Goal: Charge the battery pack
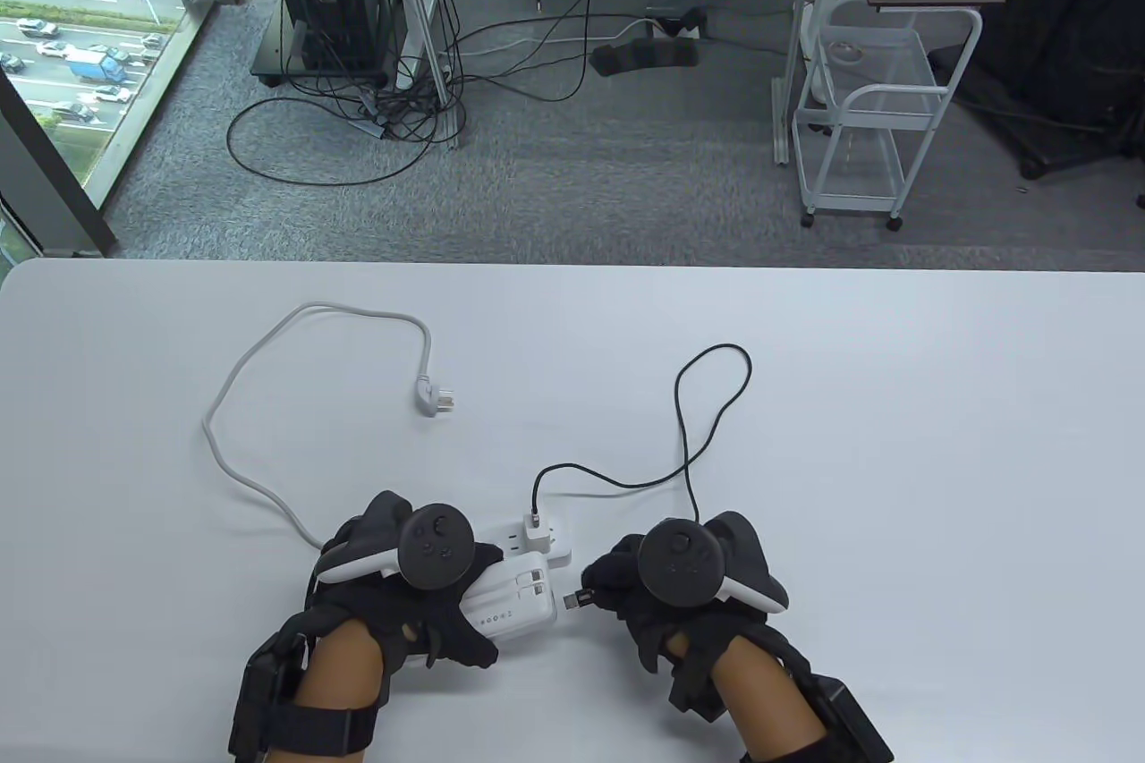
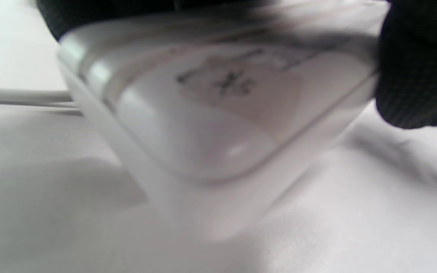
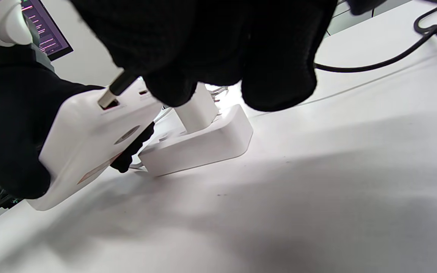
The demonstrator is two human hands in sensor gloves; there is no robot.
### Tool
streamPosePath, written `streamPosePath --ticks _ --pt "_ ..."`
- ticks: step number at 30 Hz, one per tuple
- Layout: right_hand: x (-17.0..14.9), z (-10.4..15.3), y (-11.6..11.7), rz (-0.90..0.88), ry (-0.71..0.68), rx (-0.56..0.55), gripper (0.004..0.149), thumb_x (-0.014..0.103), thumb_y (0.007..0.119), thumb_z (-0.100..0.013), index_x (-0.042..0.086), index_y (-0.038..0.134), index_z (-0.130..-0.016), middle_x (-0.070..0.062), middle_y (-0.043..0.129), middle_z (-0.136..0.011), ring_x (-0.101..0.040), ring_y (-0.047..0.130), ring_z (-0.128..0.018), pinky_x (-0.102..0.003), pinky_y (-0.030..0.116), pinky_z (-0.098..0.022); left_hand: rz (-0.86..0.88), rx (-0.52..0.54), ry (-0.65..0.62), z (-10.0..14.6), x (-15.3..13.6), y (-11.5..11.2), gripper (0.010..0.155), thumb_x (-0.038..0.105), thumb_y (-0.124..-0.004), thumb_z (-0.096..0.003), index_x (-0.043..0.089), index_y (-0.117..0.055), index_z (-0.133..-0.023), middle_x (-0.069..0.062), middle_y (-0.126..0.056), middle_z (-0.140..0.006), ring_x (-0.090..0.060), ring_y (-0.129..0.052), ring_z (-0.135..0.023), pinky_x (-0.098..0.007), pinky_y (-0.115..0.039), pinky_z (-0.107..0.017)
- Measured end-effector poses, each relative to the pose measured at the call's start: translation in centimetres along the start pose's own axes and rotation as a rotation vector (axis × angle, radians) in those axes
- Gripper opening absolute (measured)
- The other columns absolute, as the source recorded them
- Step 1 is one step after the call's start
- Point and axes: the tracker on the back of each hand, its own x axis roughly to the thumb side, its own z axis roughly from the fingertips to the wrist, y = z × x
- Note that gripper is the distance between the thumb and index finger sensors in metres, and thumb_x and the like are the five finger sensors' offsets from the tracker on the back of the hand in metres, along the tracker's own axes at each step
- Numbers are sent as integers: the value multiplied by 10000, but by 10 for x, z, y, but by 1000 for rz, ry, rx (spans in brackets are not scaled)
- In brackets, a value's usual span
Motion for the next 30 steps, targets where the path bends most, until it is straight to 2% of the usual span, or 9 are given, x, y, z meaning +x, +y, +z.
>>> streamPosePath --ticks 10,15,22,30 --pt "5 -2 4 -18 30 26 389 299 751 -406 145 911 -725 -89 964 -562 -362 972 -622 -769 527 -631 -32 0 -18 -2 5 0 1024 790 -887 -291 213 -600 -1086 -58 -751 -1011 -336 -892 -830 -542 -769 -645" --pt "4 -2 7 -31 62 137 390 297 747 -415 128 904 -730 -97 954 -565 -367 954 -638 -770 518 -633 -80 -13 -25 -3 11 -1 1018 788 -894 -288 222 -607 -1084 -53 -754 -1009 -331 -893 -831 -541 -772 -645" --pt "9 0 6 8 38 138 386 310 754 -430 143 892 -750 -90 947 -594 -364 944 -667 -766 517 -636 -101 -5 -33 -4 16 0 1015 791 -893 -288 220 -616 -1080 -55 -764 -999 -325 -903 -821 -536 -777 -641" --pt "11 3 7 -67 46 109 389 291 760 -423 123 894 -746 -105 959 -586 -373 955 -656 -772 519 -629 -161 66 -64 2 25 8 1015 819 -894 -263 213 -690 -1051 -38 -837 -921 -292 -974 -741 -491 -829 -611"
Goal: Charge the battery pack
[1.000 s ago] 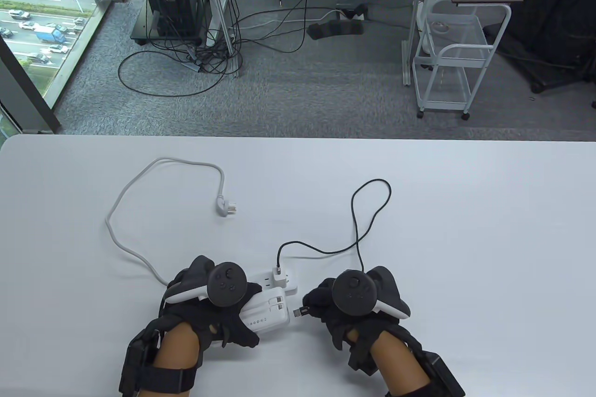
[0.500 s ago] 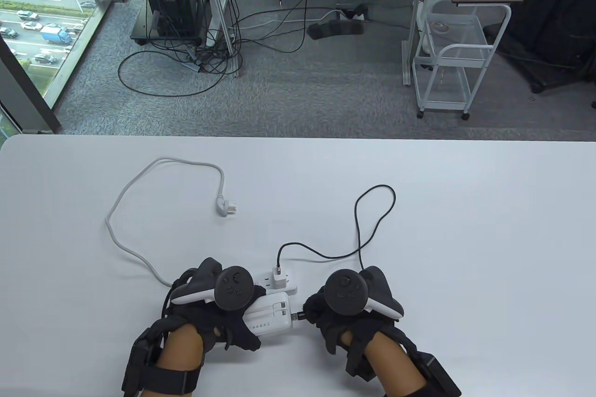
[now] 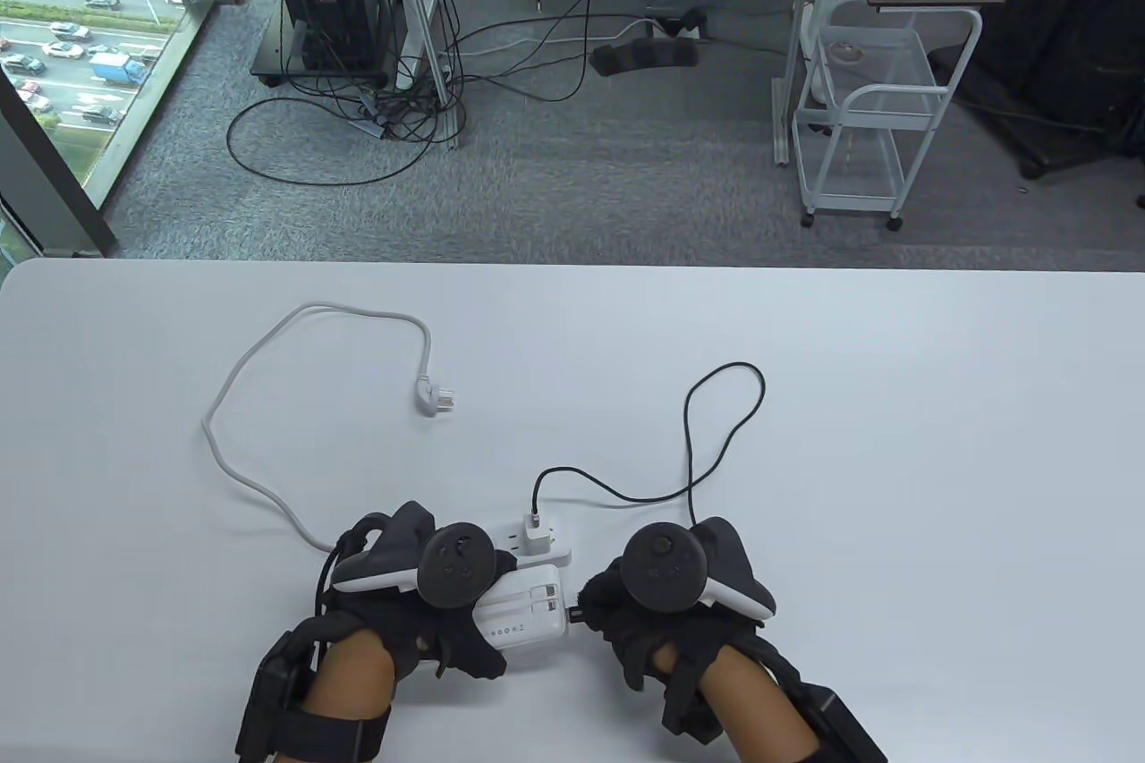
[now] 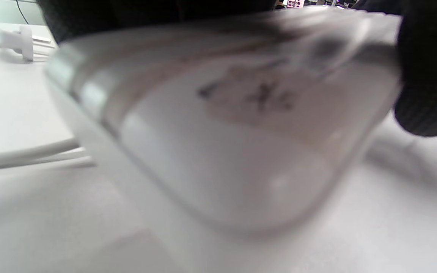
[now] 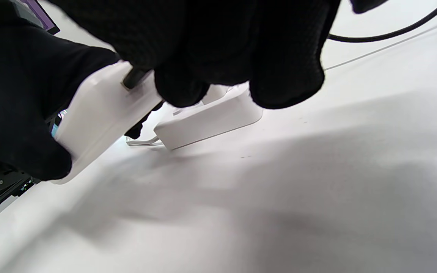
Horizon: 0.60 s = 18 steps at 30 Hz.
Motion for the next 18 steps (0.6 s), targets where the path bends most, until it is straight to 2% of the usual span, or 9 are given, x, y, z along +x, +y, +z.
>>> streamPosePath --ticks 4,7,11,13,18 --pt "0 0 1 -39 -13 5 389 287 760 -419 127 889 -750 -106 962 -590 -371 956 -662 -769 520 -627 2 18 -30 1 3 1 1011 816 -902 -259 206 -710 -1042 -34 -856 -904 -286 -993 -722 -480 -841 -602" --pt "-1 1 1 -38 5 5 387 283 766 -423 130 890 -756 -111 961 -602 -381 951 -671 -779 501 -629 -26 -7 -1 0 7 1 1014 816 -895 -267 207 -694 -1053 -30 -847 -914 -283 -988 -733 -479 -837 -608" --pt "-9 4 -5 -25 55 12 406 315 775 -451 159 862 -816 -117 936 -715 -431 908 -735 -792 448 -636 -21 -44 18 -5 12 -3 1021 825 -872 -285 194 -677 -1064 -37 -836 -921 -269 -983 -739 -474 -829 -613" --pt "-15 8 -12 -44 70 -54 437 338 778 -452 138 860 -832 -148 923 -744 -457 893 -741 -801 431 -631 -65 -33 8 -10 17 -4 1020 838 -864 -280 199 -690 -1056 -29 -850 -910 -255 -998 -723 -458 -842 -605" --pt "-25 20 -28 31 107 -177 468 391 768 -462 128 861 -839 -168 916 -756 -473 881 -745 -810 413 -632 -196 -86 35 -20 29 -14 1017 848 -854 -281 200 -699 -1050 -21 -863 -898 -239 -1015 -705 -438 -855 -595"
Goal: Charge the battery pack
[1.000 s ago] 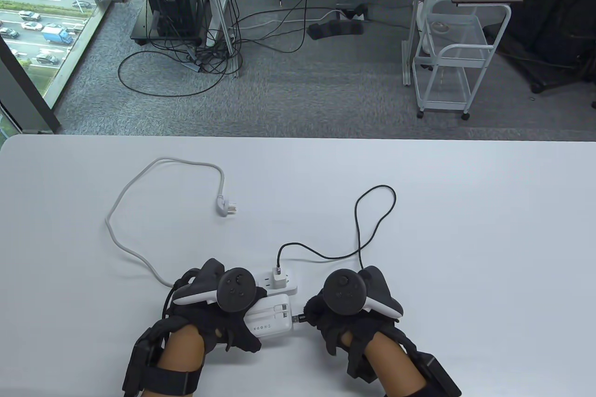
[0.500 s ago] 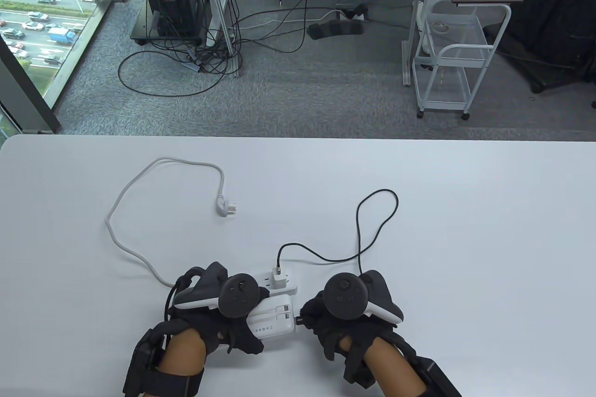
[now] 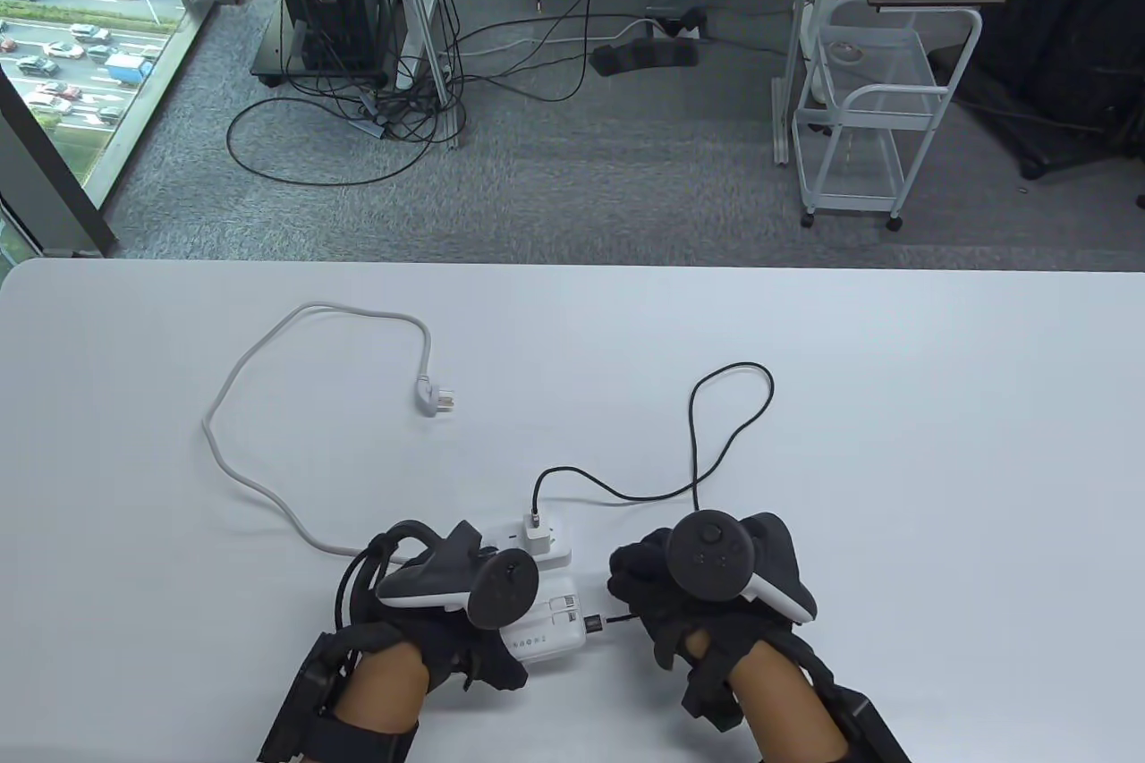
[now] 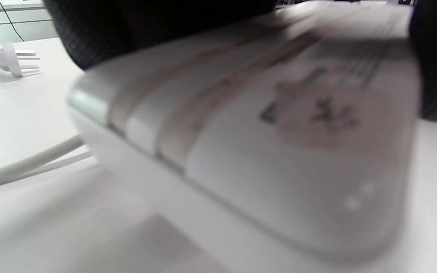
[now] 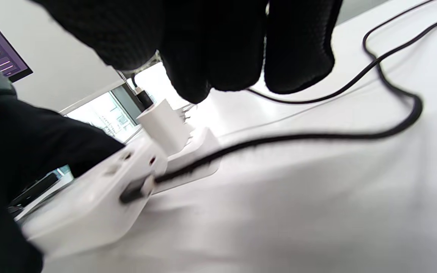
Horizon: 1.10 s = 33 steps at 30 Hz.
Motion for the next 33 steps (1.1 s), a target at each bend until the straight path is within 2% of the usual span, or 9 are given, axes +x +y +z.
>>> streamPosePath --ticks 2,10,24,30,32,33 --pt "-4 0 -2 23 8 -26 471 395 767 -463 130 860 -841 -169 915 -762 -471 883 -745 -810 414 -633 -30 -13 -3 -3 4 -3 1018 854 -849 -281 199 -704 -1047 -20 -870 -891 -228 -1022 -697 -431 -862 -588" --pt "-17 -1 -1 74 38 -15 521 461 760 -464 135 846 -861 -187 893 -819 -492 858 -771 -829 375 -629 -92 -66 8 -14 11 -12 1015 856 -843 -286 196 -707 -1046 -6 -875 -891 -217 -1033 -692 -422 -873 -581" --pt "-17 -1 0 82 36 -16 520 463 755 -467 139 845 -863 -190 888 -843 -494 855 -780 -828 374 -630 -132 -134 62 -20 17 -17 1007 822 -850 -307 178 -678 -1062 -20 -861 -924 -198 -1014 -707 -431 -844 -606" --pt "-18 1 -5 76 32 -54 550 460 761 -464 142 799 -911 -222 816 -932 -526 807 -823 -833 348 -633 -45 -142 100 -12 9 -12 870 759 -844 -400 225 -667 -1064 5 -856 -978 -187 -1006 -761 -465 -823 -625" --pt "-18 2 -8 106 25 -86 577 463 765 -462 153 751 -949 -238 748 -989 -534 765 -858 -836 333 -635 2 -86 113 -5 2 -5 778 739 -834 -432 261 -721 -1035 45 -899 -951 -155 -1035 -737 -472 -826 -618" --pt "-17 2 -9 120 22 -101 592 466 766 -462 159 726 -966 -241 716 -1012 -539 745 -872 -836 328 -637 20 -51 116 -1 -1 -2 795 759 -828 -414 261 -749 -1029 56 -928 -930 -153 -1050 -728 -476 -827 -613"
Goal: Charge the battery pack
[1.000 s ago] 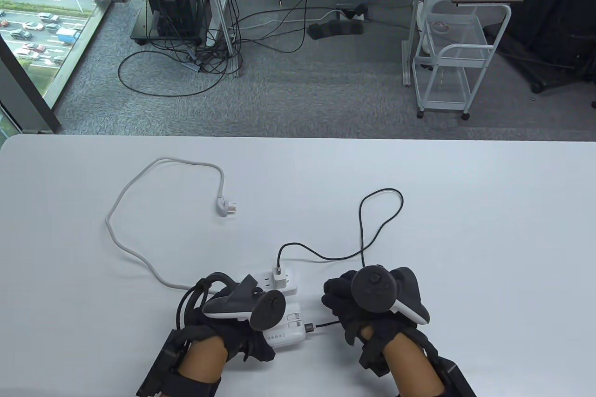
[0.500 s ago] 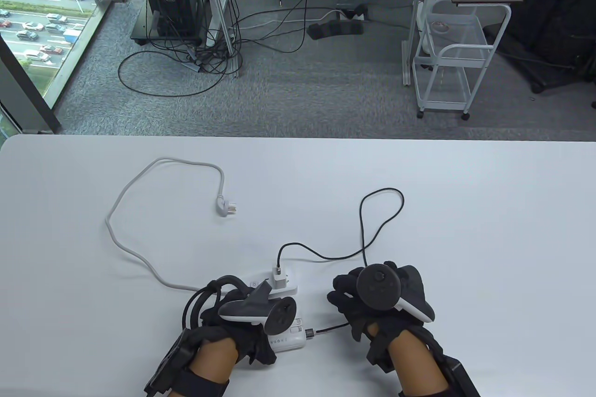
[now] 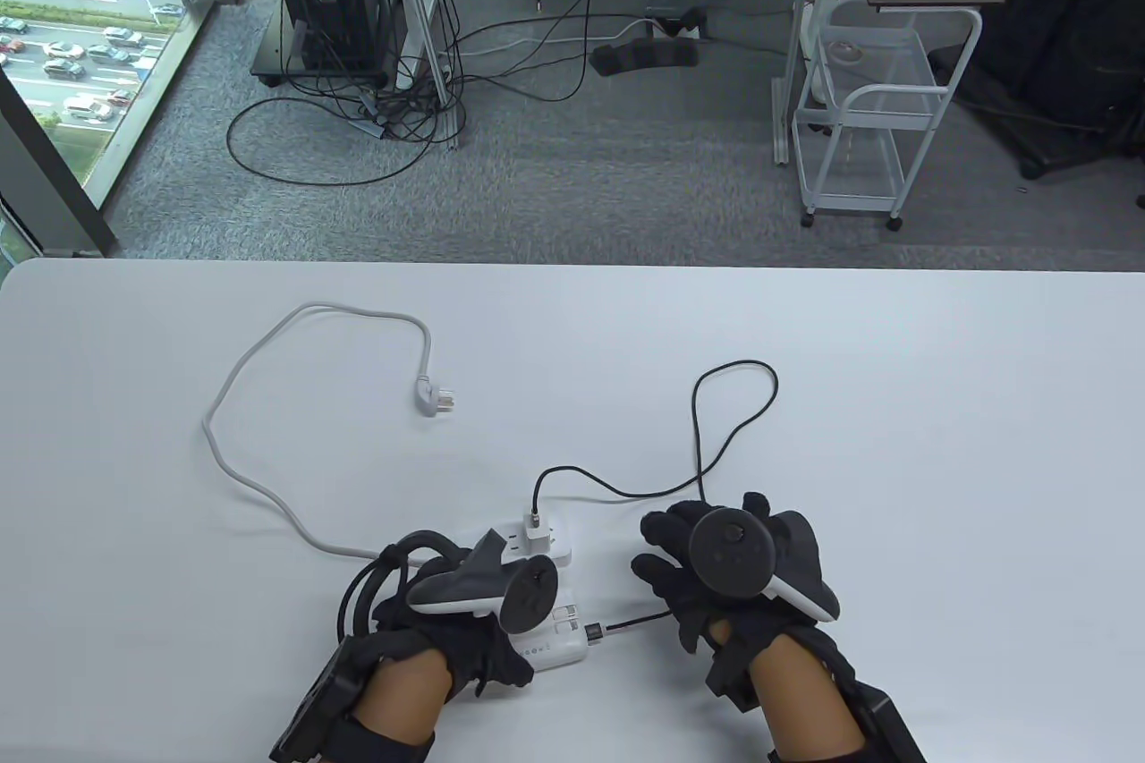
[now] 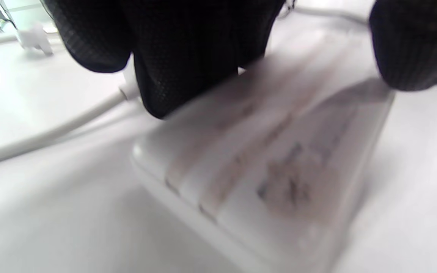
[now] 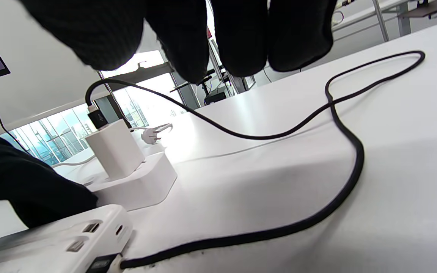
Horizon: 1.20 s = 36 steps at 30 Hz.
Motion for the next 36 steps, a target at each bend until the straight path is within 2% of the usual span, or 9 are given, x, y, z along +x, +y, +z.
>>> streamPosePath --ticks 2,5,6,8,10,13,18,32,36 --pt "0 1 -2 33 -12 -34 620 473 765 -460 169 682 -993 -248 664 -1044 -544 711 -893 -837 325 -638 74 90 17 10 -11 9 856 792 -790 -404 237 -747 -1054 -1 -927 -953 -188 -1052 -734 -491 -820 -610" --pt "2 1 -1 72 -21 -59 710 494 761 -458 204 521 -1059 -259 503 -1114 -561 593 -955 -840 296 -642 137 214 59 24 -27 17 895 802 -741 -416 221 -702 -1096 -59 -884 -1003 -273 -1011 -787 -532 -786 -628" --pt "3 1 0 101 -24 -64 746 509 755 -457 223 451 -1075 -256 426 -1139 -575 531 -980 -841 281 -644 162 259 82 29 -34 19 917 803 -728 -423 214 -657 -1122 -82 -827 -1052 -324 -959 -844 -563 -749 -648" --pt "3 1 3 149 -20 -55 807 539 746 -453 257 334 -1088 -249 279 -1167 -601 387 -1017 -844 242 -644 187 341 124 35 -43 21 981 809 -701 -430 214 -498 -1182 -157 -616 -1165 -454 -743 -987 -647 -621 -690" --pt "3 1 7 200 -6 -21 847 565 729 -454 295 230 -1082 -236 132 -1172 -612 251 -1032 -844 202 -644 200 395 172 38 -52 21 1020 813 -672 -439 209 -369 -1203 -216 -440 -1206 -517 -570 -1042 -698 -514 -702" --pt "2 -1 10 232 0 -19 868 582 718 -452 319 162 -1065 -229 38 -1155 -606 161 -1028 -842 170 -639 230 394 193 41 -59 19 1042 812 -645 -449 205 -264 -1205 -235 -324 -1219 -550 -451 -1060 -723 -443 -705" --pt "-1 -1 13 228 21 9 872 584 711 -453 320 147 -1063 -236 31 -1150 -607 163 -1027 -843 168 -637 257 397 183 40 -62 18 1039 807 -637 -455 237 -179 -1193 -236 -289 -1220 -558 -418 -1062 -729 -425 -705" --pt "0 -2 12 230 29 -7 850 570 705 -461 306 175 -1071 -249 56 -1152 -610 184 -1026 -847 136 -616 277 386 199 41 -66 15 1027 800 -636 -460 239 -189 -1195 -234 -281 -1221 -564 -372 -1064 -729 -409 -707" --pt "1 -1 8 250 47 -52 842 559 703 -464 298 185 -1074 -254 74 -1153 -612 189 -1023 -847 134 -613 283 369 200 41 -66 14 1024 798 -636 -462 236 -195 -1196 -245 -281 -1218 -564 -375 -1063 -727 -413 -707"
